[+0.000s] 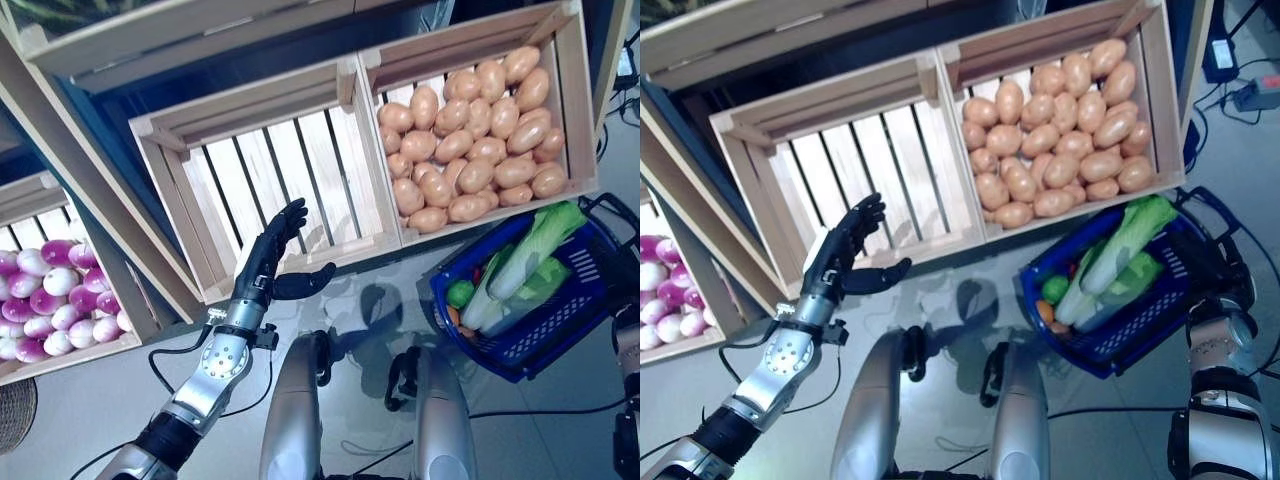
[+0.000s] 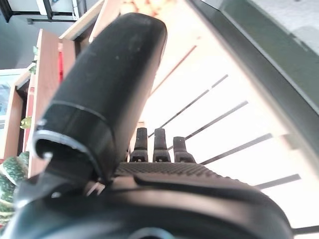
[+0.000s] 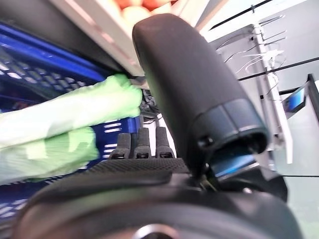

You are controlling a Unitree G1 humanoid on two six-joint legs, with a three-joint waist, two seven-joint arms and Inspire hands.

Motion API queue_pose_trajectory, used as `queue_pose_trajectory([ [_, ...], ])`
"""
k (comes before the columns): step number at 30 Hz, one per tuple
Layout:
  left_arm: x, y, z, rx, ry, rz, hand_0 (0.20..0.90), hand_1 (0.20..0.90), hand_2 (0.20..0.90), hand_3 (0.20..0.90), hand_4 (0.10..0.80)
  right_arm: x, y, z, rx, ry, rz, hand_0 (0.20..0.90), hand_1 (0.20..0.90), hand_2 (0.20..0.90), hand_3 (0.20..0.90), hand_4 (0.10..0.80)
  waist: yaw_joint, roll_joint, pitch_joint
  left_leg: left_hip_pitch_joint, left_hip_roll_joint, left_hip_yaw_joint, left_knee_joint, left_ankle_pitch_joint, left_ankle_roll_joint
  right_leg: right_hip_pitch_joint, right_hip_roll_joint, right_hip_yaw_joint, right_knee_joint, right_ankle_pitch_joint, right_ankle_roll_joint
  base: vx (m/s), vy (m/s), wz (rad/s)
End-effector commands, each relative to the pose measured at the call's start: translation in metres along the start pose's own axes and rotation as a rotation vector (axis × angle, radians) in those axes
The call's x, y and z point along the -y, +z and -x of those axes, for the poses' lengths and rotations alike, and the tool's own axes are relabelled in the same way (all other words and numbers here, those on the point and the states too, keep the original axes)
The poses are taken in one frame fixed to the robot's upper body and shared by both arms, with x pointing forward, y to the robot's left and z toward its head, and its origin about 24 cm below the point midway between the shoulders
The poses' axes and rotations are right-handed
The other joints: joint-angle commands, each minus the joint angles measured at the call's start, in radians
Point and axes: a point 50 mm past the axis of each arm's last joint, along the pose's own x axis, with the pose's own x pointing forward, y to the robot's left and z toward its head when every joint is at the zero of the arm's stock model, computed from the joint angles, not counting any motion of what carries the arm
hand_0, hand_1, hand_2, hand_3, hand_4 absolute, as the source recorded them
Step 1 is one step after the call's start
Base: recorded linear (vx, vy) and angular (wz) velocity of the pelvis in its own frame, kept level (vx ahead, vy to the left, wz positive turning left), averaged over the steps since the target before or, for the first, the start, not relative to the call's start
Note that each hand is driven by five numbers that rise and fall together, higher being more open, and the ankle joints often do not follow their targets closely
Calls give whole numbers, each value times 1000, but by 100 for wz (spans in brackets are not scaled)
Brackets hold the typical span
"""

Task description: Put vegetables into the basket

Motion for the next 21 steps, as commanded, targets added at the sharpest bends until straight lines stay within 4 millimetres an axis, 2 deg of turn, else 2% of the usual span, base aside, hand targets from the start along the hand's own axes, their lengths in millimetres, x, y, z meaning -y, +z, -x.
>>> queue_pose_trajectory([
  [1,1,26,1,169,7,40,900,900,900,900,800,19,23,4,100,26,28,900,900,900,900,800,12,-57,-181,189,-13,38,-141,-9,45,161,58,-13,-310,211,-64,116,26,-5],
  [3,0,21,3,142,17,28,900,900,900,900,800,23,16,7,87,40,33,900,900,900,900,800,13,-67,-198,229,-18,54,-219,27,46,204,64,-20,-391,253,-63,83,21,-10],
  [7,1,-5,12,23,56,-8,900,900,900,900,800,20,-20,16,22,94,34,900,900,900,900,800,6,-100,-286,405,-51,67,-497,93,37,372,97,9,-665,343,-17,204,41,-12],
  [10,1,-15,18,-20,75,-15,900,900,900,900,800,14,-40,23,-7,116,-30,900,900,900,900,800,-2,-106,-324,483,-62,77,-612,130,34,442,105,17,-767,379,-1,161,89,-12],
  [12,3,-24,24,-51,98,-19,900,900,900,900,800,6,-71,36,-54,141,-104,900,900,900,900,800,-19,-104,-353,538,-67,89,-689,159,33,481,111,28,-823,405,9,114,108,-6],
  [13,5,-27,27,-63,109,-16,900,900,900,900,800,2,-89,46,-78,148,-124,900,900,900,900,800,-27,-101,-364,559,-70,92,-720,171,32,495,114,33,-843,416,14,114,133,-4],
  [14,9,-34,34,-84,128,-8,900,900,900,900,800,-13,-128,72,-150,166,-148,900,900,900,900,800,-41,-97,-385,600,-75,97,-793,203,34,520,120,47,-891,443,20,104,121,-3],
  [16,12,-39,40,-112,156,2,900,900,900,900,800,-31,-162,102,-231,190,-194,900,900,900,900,800,-57,-91,-402,636,-77,100,-859,225,38,539,125,61,-937,466,26,53,83,-11],
  [18,13,-45,44,-138,178,14,900,900,900,900,800,-39,-177,117,-275,202,-204,900,900,900,900,800,-65,-88,-411,651,-78,104,-885,234,39,547,129,68,-958,477,28,9,41,-23],
  [19,15,-54,50,-177,210,25,900,900,900,900,800,-50,-192,133,-325,223,-220,900,900,900,900,800,-74,-82,-423,672,-78,109,-927,249,38,557,132,76,-993,497,32,4,44,-13],
  [21,17,-61,53,-211,235,29,900,900,900,900,800,-60,-200,143,-357,247,-210,900,900,900,900,800,-80,-76,-430,688,-78,112,-956,261,37,569,137,80,-1024,511,33,-3,40,-4],
])
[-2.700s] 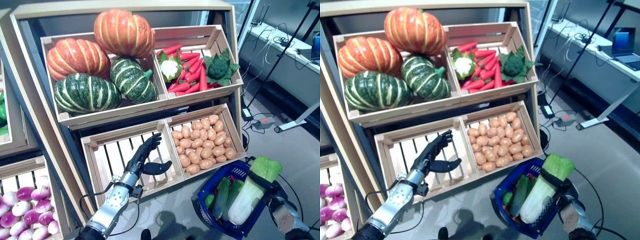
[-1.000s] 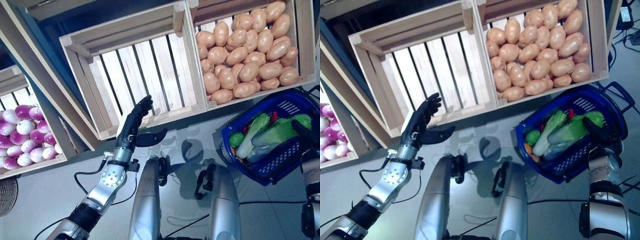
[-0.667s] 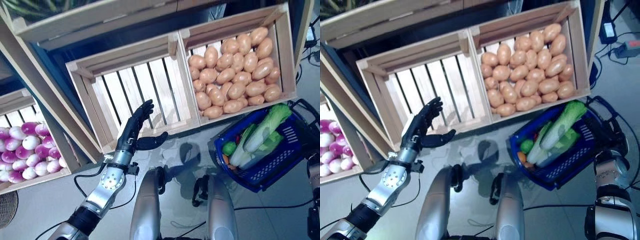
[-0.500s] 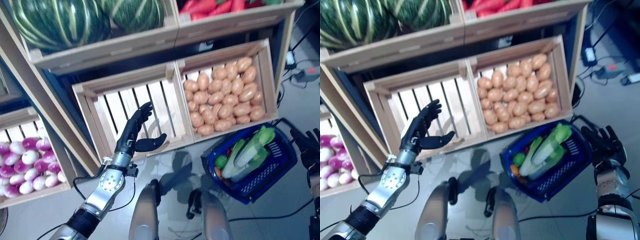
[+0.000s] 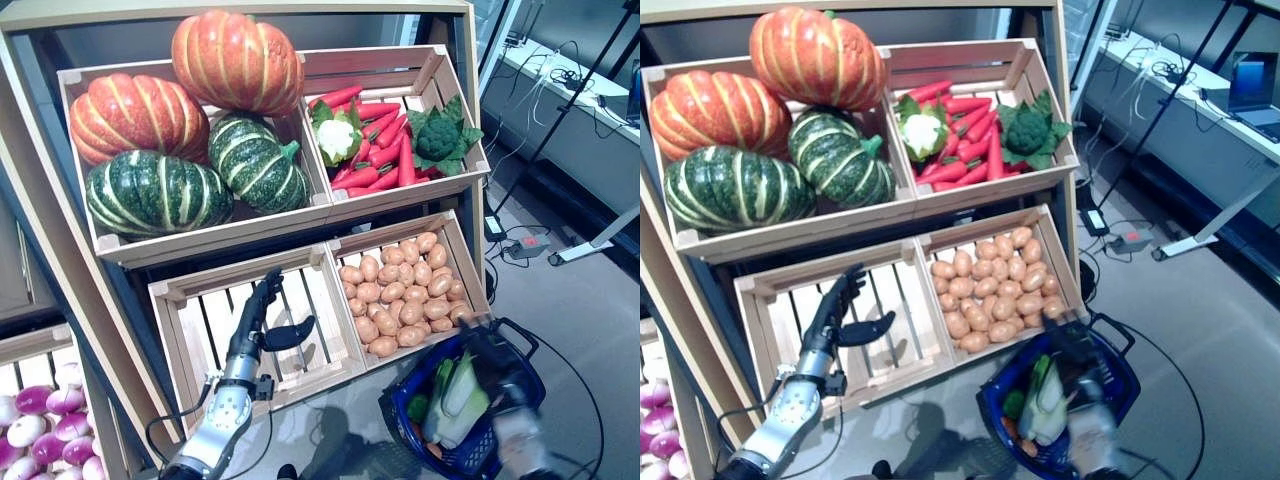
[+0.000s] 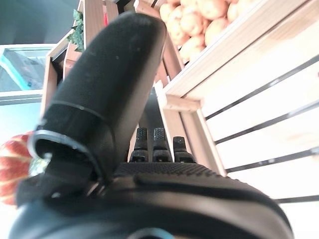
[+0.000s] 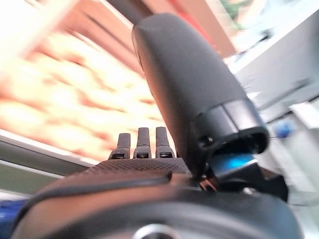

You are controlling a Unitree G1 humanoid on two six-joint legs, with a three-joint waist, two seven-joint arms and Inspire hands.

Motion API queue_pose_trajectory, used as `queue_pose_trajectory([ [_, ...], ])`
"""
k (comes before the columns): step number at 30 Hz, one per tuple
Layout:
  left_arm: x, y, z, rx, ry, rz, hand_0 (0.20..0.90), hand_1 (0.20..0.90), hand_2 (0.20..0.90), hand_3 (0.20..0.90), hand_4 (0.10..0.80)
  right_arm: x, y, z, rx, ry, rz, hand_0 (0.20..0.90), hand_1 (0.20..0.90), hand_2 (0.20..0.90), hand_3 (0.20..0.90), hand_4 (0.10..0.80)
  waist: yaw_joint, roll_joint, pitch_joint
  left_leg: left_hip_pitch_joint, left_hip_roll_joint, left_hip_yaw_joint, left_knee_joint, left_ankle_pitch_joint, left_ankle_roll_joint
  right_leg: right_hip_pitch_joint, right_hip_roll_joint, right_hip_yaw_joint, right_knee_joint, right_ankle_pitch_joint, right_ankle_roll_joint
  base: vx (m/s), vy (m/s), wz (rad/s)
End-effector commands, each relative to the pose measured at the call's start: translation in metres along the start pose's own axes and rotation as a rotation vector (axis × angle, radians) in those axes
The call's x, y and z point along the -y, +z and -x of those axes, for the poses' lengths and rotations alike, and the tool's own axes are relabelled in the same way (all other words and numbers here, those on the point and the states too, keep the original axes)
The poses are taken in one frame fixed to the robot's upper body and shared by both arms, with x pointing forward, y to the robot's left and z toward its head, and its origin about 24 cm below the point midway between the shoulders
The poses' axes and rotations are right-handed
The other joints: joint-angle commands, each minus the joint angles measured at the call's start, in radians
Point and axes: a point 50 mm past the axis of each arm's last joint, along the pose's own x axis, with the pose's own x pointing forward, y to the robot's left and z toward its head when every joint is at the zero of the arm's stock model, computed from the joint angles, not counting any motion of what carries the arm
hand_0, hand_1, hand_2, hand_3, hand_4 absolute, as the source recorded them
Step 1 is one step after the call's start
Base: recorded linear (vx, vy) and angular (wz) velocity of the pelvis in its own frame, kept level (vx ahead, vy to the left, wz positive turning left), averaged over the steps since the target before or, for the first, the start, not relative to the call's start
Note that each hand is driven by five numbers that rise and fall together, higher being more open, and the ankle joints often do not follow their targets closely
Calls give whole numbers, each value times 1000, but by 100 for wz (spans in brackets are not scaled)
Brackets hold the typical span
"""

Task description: Put vegetables into the basket

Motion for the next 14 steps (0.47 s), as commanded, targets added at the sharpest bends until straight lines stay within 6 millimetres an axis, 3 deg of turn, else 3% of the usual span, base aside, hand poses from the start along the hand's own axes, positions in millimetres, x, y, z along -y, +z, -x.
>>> queue_pose_trajectory([
  [1,3,13,-10,109,89,41,900,900,900,900,800,-40,27,-5,163,122,48,900,900,900,900,800,-23,23,-63,58,-13,21,-105,13,28,-1,43,46,-181,217,-47,-33,36,-11],
  [6,11,-21,1,-51,134,45,900,900,900,900,800,-57,-4,1,83,143,91,900,900,900,900,800,-27,40,-70,67,-23,20,-105,8,35,-2,43,52,-165,204,-50,-17,38,-11],
  [12,27,-64,20,-285,107,65,900,900,900,900,800,-58,-37,6,-18,112,175,900,900,900,900,800,-28,56,-71,72,-34,15,-105,2,37,3,38,46,-163,193,-48,-7,49,-3],
  [14,29,-68,21,-308,104,87,900,900,900,900,800,-59,-44,7,-41,105,208,900,900,900,900,800,-26,59,-69,76,-37,8,-105,-1,40,12,36,45,-167,190,-47,-5,24,0],
])
